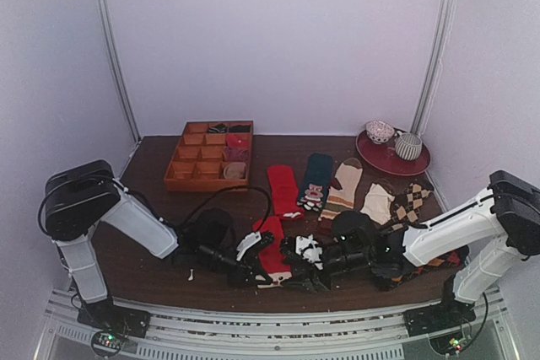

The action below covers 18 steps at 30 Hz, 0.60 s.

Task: Roll the socks
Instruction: Roll a pair of socks at the center of the board.

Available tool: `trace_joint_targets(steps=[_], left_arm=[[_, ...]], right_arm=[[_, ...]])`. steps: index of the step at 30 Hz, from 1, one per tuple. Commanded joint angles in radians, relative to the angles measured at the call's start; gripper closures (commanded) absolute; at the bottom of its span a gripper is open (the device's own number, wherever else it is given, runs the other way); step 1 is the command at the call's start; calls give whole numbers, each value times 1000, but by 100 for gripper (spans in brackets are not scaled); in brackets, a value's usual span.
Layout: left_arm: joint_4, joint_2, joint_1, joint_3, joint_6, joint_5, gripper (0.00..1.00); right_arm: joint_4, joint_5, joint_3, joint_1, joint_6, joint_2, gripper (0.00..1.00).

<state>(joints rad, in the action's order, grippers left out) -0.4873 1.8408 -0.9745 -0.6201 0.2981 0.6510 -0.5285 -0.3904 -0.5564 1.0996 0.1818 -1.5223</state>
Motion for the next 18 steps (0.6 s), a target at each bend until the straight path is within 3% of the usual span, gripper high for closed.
trace_joint_targets(steps=[1, 8, 18], left_arm=[[350, 84, -1, 50, 8, -54, 100], [363, 84, -1, 43, -8, -54, 100], [361, 87, -1, 43, -14, -49, 100]], right_arm=[[40, 113, -12, 19, 229, -6, 45], [174, 125, -80, 37, 299, -84, 44], [177, 162, -111, 61, 310, -167, 46]])
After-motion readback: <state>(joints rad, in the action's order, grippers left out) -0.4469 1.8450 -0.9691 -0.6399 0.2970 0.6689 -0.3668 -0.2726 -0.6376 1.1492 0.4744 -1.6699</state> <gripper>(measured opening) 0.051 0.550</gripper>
